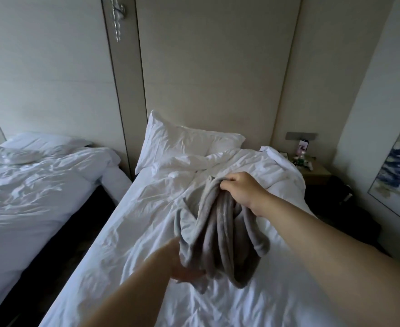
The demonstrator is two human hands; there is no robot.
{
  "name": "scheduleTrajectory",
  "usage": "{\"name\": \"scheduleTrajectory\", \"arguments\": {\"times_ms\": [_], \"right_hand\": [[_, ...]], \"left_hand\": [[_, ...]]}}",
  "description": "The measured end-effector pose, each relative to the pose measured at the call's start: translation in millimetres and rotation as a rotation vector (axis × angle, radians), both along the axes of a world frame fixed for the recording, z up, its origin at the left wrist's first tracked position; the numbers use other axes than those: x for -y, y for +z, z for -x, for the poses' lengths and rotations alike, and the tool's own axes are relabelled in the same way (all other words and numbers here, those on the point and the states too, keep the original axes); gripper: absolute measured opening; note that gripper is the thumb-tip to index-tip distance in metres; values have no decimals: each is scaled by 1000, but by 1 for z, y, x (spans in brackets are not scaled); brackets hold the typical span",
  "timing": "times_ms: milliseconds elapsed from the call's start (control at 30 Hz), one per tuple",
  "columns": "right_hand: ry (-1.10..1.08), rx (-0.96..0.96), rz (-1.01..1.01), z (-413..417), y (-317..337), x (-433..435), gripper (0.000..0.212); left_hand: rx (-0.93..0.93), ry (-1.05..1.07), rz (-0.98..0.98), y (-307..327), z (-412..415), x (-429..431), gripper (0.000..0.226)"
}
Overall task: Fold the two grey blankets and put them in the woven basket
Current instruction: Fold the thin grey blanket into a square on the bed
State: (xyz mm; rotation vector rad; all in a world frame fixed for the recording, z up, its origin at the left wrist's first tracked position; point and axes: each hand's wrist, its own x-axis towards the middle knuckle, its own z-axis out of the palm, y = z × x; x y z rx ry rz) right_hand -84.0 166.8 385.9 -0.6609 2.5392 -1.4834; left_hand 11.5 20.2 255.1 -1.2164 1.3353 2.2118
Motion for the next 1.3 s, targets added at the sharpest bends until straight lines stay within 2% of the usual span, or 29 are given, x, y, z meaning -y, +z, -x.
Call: {"name": "scheduleTrajectory", "arguments": {"times_ms": [33,67,100,167,200,233,267,367,433,500,567,600,667,733,800,833,867,933,1000,1067,1133,1200,1233,1300], "right_hand": [[10,14,5,-1,-1,-3,22],[12,25,11,-1,-2,-6,24],[10,34,21,0,-3,-10,24],[4,66,43,2,-5,-17,23],[4,90,57,4,-6,-21,20],[11,121,64,6,-7,-25,16],[26,155,56,8,-8,-31,13],[-21,264,-122,20,-15,-47,40],[-162,321,-254,29,-22,-57,42],[-307,364,-274,35,-29,-64,25],[-362,381,-219,43,-37,-65,24],[-363,383,-174,46,-40,-63,27],[-328,370,-73,48,-43,-52,29],[-265,390,92,49,-45,-37,38],[-222,415,248,52,-45,-27,42],[-221,404,281,55,-47,-25,44],[-239,382,293,58,-50,-25,44],[-292,402,318,64,-62,-30,45],[-286,510,275,66,-76,-36,46],[-191,673,152,67,-89,-38,43],[-81,773,58,66,-102,-38,38],[6,734,-63,71,-114,-36,30],[4,689,-109,79,-119,-37,26],[-131,591,-115,98,-127,-41,24]], "left_hand": [[11,56,-8,-7,-1,-1,75],[29,88,-99,-18,5,2,81],[90,52,-92,-28,10,5,79],[146,90,-277,-26,8,-2,48],[152,140,-276,-29,14,-3,28],[148,176,-214,-31,20,-3,13],[105,205,-150,-29,23,-1,8],[-63,299,95,-27,42,10,14],[-198,341,369,-25,55,17,22],[-282,245,667,-17,60,17,37],[-348,125,873,-1,63,8,39],[-395,83,900,9,66,1,36],[-493,8,671,24,75,-20,35],[-556,-195,537,31,80,-45,21],[-576,-492,677,28,85,-60,33],[-560,-546,798,25,88,-63,38],[-542,-518,900,21,93,-64,36],[-535,-376,962,13,102,-59,25],[-534,-307,959,8,110,-51,19],[-546,-315,928,1,116,-49,20],[-573,-358,824,0,119,-49,13],[-651,-397,689,-5,123,-47,32],[-663,-347,616,-7,126,-44,41],[-605,-75,475,-15,132,-31,39]]}}
